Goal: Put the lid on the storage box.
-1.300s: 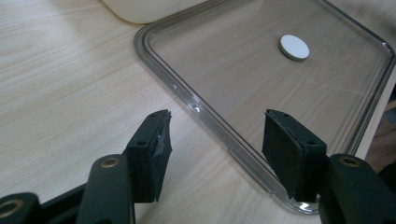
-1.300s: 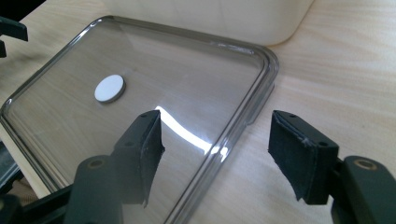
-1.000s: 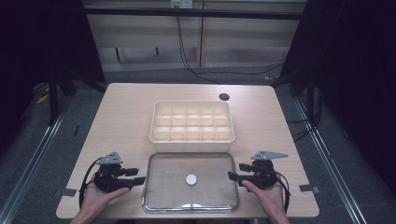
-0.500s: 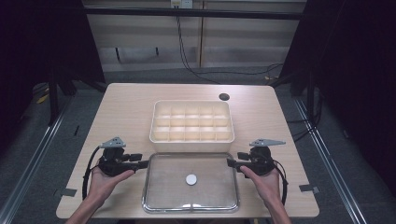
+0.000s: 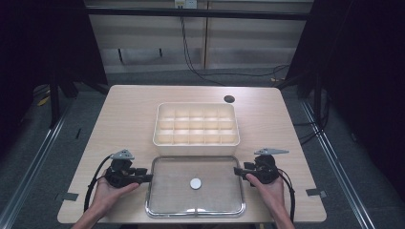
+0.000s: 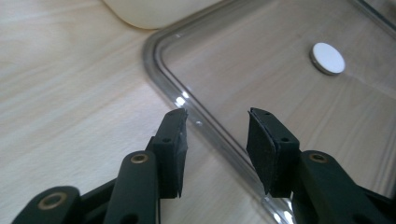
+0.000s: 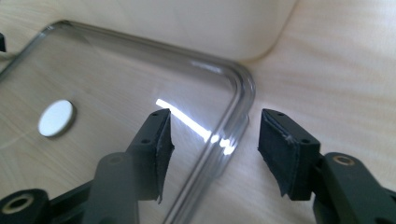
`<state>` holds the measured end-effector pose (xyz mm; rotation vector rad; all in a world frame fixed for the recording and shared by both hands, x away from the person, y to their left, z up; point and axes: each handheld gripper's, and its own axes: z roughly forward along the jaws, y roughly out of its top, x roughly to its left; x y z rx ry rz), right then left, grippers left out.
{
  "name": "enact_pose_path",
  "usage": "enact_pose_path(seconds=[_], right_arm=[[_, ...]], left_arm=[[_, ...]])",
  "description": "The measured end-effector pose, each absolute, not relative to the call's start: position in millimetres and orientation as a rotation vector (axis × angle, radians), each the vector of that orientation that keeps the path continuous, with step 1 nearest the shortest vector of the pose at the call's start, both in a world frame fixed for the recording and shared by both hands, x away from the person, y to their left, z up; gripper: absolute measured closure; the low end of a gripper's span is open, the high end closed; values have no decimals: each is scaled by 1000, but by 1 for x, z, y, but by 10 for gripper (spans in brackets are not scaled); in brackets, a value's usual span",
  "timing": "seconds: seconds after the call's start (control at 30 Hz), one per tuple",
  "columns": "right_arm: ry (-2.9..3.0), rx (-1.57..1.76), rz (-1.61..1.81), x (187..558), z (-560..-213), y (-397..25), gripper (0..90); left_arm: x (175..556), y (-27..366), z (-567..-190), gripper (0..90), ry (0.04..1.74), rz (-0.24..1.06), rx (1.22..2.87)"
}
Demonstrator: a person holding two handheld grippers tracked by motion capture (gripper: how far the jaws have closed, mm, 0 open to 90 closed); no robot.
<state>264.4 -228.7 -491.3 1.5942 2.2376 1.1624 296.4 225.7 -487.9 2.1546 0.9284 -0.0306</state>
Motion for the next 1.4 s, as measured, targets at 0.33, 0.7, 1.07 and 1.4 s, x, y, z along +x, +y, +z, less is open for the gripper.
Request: enact_pose_path(seconds=[0.33,0.7,1.07,1.4], right_arm=[[2257,1546,1096,264,-498,-221,429],[2205,1651,1196,265,-501,-222,429],[2091,1860,1388,265,-504,-234,462],[2014,1934,1548,262,-505,-244,478]], left_arm=[[299,217,-495,547,930,-42,2165],[297,215,-494,546,923,-41,2172],[296,215,-494,555,901,-37,2187],[295,215,-494,554,891,-27,2191]])
